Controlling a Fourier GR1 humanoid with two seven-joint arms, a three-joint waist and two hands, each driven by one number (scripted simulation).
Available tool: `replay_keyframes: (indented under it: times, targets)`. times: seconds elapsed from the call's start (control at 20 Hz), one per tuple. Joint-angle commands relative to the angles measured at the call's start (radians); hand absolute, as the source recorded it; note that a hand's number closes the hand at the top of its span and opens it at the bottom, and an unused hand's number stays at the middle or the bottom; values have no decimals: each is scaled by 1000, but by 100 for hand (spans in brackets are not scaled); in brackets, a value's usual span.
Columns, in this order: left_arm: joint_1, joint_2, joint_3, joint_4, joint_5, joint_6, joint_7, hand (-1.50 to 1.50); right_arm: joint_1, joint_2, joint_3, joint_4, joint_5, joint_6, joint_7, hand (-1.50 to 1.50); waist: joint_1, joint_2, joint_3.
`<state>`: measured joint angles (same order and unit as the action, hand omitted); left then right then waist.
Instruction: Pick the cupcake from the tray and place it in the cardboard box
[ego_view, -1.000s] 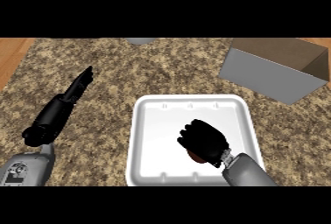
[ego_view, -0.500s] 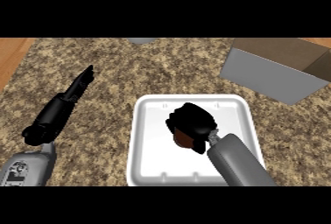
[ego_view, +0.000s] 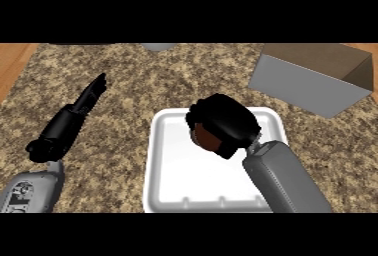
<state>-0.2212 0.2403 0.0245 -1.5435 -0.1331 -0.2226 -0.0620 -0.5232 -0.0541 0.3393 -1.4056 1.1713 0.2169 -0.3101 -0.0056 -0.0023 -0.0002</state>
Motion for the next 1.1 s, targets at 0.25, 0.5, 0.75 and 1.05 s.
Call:
replay_keyframes:
  times: [0.25,0.5,0.75,1.05]
  targets:
    - [10,10,14,11,-16,2,-18,0,-54,52,-239,-258,-137,99,286,150,-7,-2,0]
    - [26,3,-8,20,-30,-10,-49,0,-193,29,-432,-141,-175,53,379,150,11,4,0]
    - [-33,-2,15,44,-9,-14,-25,0,-318,-92,-599,54,-230,-1,351,150,16,9,0]
    - [-10,1,22,-18,11,-36,1,0,-394,-242,-606,336,-157,-93,246,150,30,9,0]
